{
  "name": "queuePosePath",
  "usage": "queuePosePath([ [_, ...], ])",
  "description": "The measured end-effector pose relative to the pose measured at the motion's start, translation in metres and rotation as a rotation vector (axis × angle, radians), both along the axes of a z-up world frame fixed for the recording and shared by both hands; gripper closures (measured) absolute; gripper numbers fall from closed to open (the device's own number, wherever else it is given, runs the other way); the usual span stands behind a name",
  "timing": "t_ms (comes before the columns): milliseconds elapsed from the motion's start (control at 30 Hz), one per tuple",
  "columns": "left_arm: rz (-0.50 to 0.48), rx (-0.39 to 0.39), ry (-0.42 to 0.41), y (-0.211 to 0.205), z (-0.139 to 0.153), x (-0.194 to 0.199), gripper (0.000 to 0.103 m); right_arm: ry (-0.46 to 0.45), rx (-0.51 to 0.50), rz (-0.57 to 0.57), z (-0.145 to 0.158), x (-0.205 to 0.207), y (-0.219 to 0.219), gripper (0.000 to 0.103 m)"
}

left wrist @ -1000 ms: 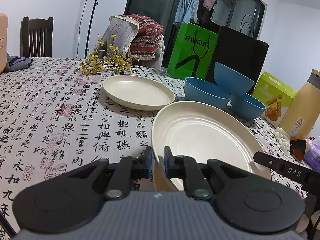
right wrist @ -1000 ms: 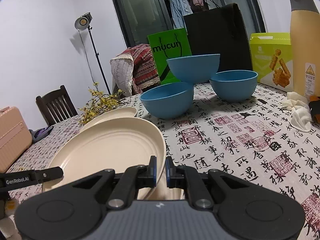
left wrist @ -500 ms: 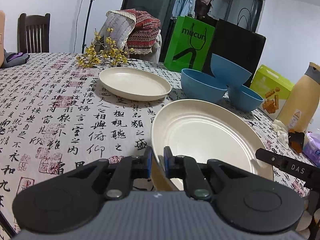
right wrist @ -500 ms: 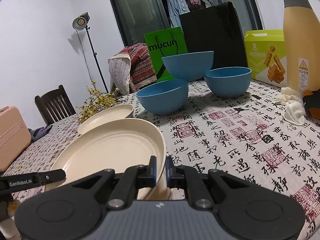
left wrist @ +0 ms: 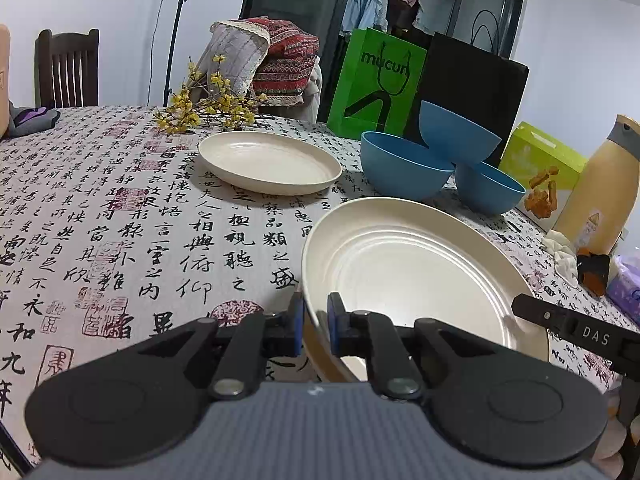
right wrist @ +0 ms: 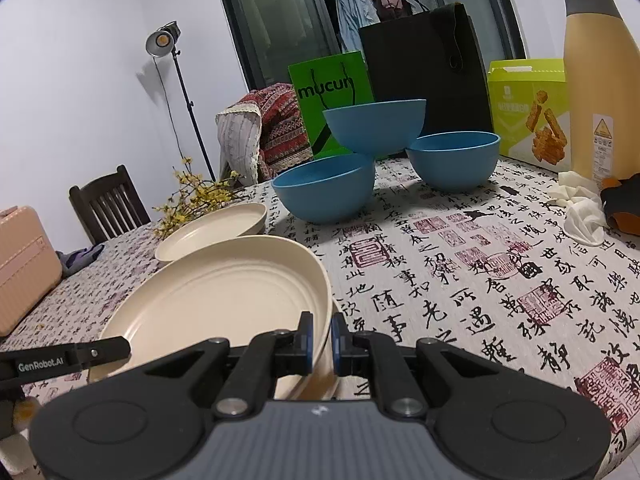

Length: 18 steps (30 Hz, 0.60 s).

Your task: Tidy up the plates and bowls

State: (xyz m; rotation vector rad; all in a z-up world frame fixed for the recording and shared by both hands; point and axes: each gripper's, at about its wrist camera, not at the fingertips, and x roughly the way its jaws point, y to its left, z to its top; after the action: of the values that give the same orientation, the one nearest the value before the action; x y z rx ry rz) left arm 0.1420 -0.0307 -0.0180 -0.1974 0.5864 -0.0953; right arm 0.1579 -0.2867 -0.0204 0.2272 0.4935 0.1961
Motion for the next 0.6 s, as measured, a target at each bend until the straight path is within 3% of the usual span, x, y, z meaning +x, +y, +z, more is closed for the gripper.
queuePosePath([
  [600, -0.001, 0.082, -0.007, -0.013, 0.0, -0.005, 0.091, -0.013, -0.06, -0.015, 0.001, -0.009, 0.007, 0.094],
])
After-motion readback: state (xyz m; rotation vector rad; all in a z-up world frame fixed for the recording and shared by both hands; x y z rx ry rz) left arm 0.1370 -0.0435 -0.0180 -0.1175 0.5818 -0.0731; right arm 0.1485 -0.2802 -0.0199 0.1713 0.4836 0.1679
